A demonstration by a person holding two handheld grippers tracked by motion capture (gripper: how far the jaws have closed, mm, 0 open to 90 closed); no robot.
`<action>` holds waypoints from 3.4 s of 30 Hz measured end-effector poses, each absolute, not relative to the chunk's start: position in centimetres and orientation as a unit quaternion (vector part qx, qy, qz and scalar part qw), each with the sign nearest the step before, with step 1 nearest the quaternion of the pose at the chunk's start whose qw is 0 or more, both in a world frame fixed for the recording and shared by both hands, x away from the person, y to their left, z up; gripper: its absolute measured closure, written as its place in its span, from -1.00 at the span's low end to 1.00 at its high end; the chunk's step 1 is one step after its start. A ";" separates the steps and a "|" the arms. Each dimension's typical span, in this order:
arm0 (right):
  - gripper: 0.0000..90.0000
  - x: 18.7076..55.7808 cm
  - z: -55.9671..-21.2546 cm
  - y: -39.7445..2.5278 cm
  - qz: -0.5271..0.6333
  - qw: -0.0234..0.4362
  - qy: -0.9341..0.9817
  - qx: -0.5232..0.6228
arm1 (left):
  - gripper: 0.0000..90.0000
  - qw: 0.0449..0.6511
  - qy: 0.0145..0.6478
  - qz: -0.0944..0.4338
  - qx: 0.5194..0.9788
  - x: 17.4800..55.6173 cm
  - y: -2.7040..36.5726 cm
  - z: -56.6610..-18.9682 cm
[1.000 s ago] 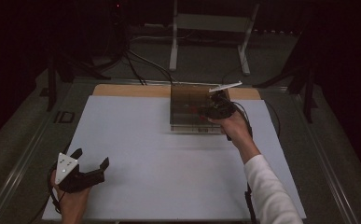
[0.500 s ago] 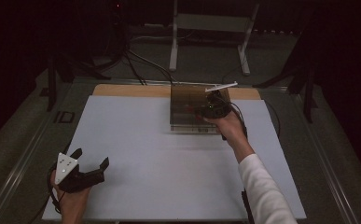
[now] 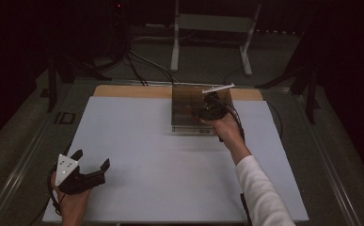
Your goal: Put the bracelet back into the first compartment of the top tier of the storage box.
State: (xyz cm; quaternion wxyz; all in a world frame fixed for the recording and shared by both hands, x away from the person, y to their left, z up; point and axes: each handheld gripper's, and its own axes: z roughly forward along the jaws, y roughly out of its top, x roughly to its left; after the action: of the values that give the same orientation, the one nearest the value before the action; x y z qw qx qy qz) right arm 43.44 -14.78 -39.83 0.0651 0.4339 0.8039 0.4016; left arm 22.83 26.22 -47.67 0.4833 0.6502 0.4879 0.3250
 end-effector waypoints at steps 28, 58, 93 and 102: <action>0.94 43.8 -41.7 -12.4 0.383 0.069 0.812 0.435 | -0.97 0.484 0.488 0.324 0.651 22.8 26.3 -47.7; -0.93 43.0 -40.4 -14.0 0.406 0.063 0.808 0.423 | -0.97 0.483 0.487 0.325 0.651 22.8 26.2 -47.7; -0.96 41.9 -39.9 -16.4 0.416 0.093 0.797 0.428 | -0.98 0.483 0.487 0.324 0.652 22.9 26.2 -47.7; -0.96 41.7 -39.9 -17.2 0.419 0.097 0.794 0.430 | -0.97 0.483 0.487 0.324 0.652 22.9 26.2 -47.7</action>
State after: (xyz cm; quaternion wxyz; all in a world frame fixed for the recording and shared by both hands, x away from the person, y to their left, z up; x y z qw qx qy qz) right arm 41.65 -17.19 -39.91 0.0971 0.4305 0.7936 0.4189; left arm 22.88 26.19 -47.73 0.4825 0.6518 0.4872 0.3239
